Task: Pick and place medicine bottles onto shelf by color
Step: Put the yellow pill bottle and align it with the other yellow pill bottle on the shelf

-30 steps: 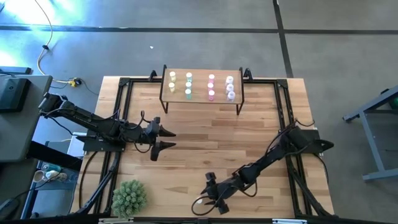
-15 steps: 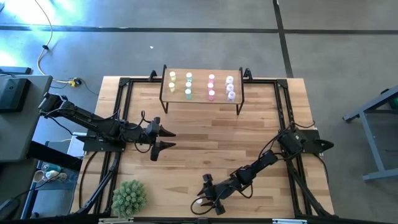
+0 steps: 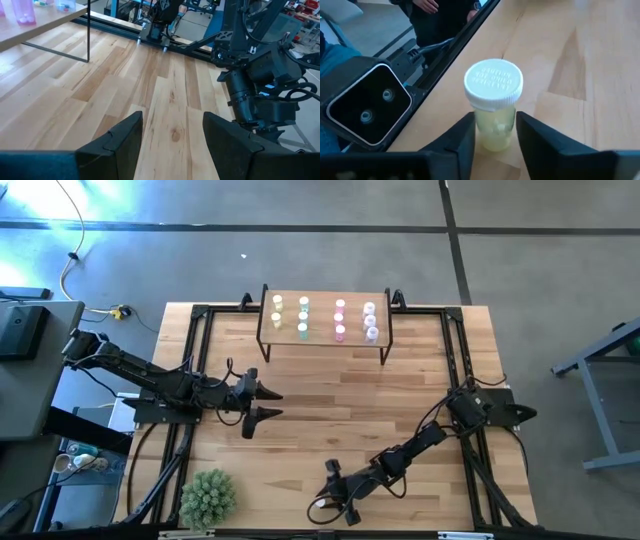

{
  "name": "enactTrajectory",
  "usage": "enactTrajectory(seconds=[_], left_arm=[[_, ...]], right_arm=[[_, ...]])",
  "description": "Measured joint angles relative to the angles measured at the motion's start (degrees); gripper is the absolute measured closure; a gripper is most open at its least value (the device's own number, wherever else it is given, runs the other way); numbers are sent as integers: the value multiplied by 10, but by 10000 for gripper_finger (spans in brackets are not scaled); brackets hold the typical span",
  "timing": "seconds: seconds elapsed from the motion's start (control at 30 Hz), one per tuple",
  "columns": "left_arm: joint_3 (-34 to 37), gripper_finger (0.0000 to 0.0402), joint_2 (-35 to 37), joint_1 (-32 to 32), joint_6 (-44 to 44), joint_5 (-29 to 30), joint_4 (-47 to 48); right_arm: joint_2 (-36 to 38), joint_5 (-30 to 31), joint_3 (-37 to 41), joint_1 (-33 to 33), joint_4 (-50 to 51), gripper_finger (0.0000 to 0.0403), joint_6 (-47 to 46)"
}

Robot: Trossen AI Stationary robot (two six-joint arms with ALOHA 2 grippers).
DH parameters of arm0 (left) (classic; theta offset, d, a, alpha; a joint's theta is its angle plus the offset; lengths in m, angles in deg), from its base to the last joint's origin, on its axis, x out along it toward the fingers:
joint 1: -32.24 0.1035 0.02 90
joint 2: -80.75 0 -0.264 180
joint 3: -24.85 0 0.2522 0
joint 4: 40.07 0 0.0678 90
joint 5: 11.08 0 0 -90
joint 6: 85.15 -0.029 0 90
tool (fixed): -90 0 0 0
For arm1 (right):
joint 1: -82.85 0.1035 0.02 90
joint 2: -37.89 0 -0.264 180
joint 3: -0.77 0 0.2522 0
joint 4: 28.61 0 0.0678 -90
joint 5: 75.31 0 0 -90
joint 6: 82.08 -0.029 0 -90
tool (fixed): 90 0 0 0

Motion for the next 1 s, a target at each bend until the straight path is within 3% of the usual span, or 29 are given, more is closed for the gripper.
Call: enactTrajectory(seconds=[0.3,0.8,1.0], left_arm=[[0,205,0,0,0,0,0],[0,205,0,0,-30,0,51],[0,205,0,0,-52,0,69]], right_arm=[[0,0,0,0,0,315,-1],[6,12,0,-63,-56,319,-127],[12,12,-20,-103,-53,320,-132]])
